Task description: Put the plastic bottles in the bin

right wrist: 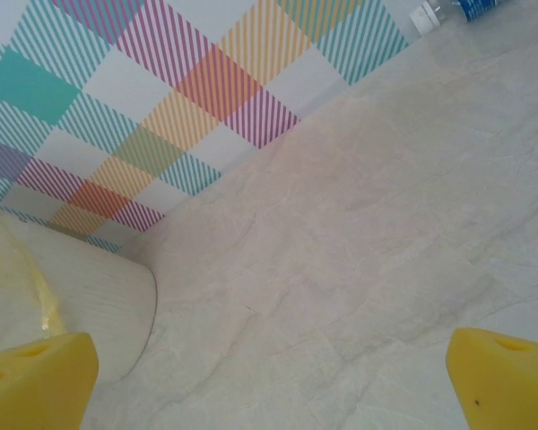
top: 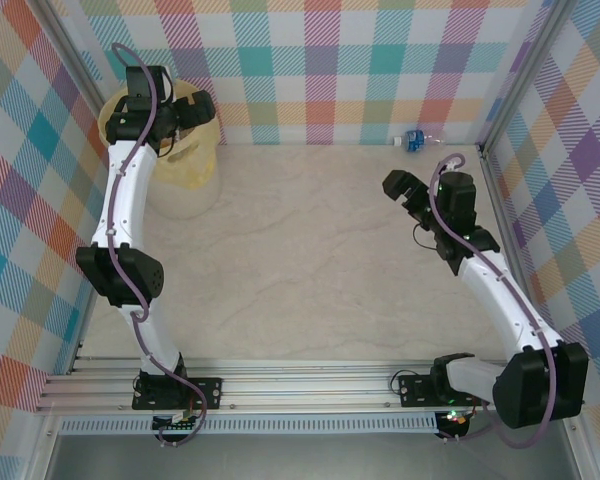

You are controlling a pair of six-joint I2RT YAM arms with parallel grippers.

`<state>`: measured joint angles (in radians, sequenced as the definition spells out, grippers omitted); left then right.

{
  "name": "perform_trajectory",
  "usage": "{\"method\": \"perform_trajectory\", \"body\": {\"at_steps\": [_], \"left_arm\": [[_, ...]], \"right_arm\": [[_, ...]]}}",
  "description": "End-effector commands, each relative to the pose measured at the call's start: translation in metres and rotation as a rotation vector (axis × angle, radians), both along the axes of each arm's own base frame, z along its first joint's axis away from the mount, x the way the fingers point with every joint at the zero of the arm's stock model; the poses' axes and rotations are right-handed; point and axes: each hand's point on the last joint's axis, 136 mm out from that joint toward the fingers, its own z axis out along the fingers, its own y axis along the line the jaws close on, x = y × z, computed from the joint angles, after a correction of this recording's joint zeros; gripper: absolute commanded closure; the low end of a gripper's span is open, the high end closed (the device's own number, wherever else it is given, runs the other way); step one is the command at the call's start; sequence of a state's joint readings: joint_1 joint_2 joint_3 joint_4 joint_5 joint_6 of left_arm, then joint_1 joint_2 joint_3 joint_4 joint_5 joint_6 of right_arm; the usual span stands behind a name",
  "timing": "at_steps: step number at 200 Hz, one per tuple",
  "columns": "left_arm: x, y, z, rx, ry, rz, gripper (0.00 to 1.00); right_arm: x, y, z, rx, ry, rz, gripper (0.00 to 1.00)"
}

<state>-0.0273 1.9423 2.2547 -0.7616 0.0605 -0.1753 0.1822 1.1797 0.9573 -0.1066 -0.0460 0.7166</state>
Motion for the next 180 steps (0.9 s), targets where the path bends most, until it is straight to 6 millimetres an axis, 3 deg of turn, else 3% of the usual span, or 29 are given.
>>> {"method": "perform_trajectory", "body": {"at_steps": [1, 15, 29, 74, 108, 140, 166, 180], "left_arm": [[-0.018, -0.008, 0.027, -0.072, -0.029, -0.023, 0.0], [-0.023, -0.015, 0.026, -0.121, -0.018, -0.043, 0.0], [-0.029, -0.034, 0.029, -0.2, -0.02, -0.11, 0.0], [-0.055, -0.113, 0.023, -0.273, -0.025, -0.294, 0.0], [-0.078, -0.178, 0.017, -0.343, -0.036, -0.464, 0.0], [-0.092, -0.228, -0.012, -0.349, 0.0, -0.571, 0.0], [-0.087, -0.242, -0.049, -0.332, 0.023, -0.527, 0.0], [-0.082, -0.247, -0.056, -0.343, -0.001, -0.511, 0.0]], "right_arm": [[0.003, 0.0, -0.004, -0.011, 0.0, 0.016, 0.0], [0.004, -0.002, -0.005, -0.022, -0.002, 0.025, 0.0], [0.006, -0.001, -0.002, -0.032, -0.008, 0.087, 0.0], [0.021, -0.021, -0.022, -0.098, 0.107, 0.146, 0.0], [0.046, -0.052, -0.04, -0.15, 0.139, 0.09, 0.0], [0.082, -0.082, -0.056, -0.141, 0.176, 0.049, 0.0], [0.115, -0.105, -0.067, -0.116, 0.167, 0.001, 0.0], [0.135, -0.119, -0.072, -0.098, 0.159, -0.036, 0.0]]}}
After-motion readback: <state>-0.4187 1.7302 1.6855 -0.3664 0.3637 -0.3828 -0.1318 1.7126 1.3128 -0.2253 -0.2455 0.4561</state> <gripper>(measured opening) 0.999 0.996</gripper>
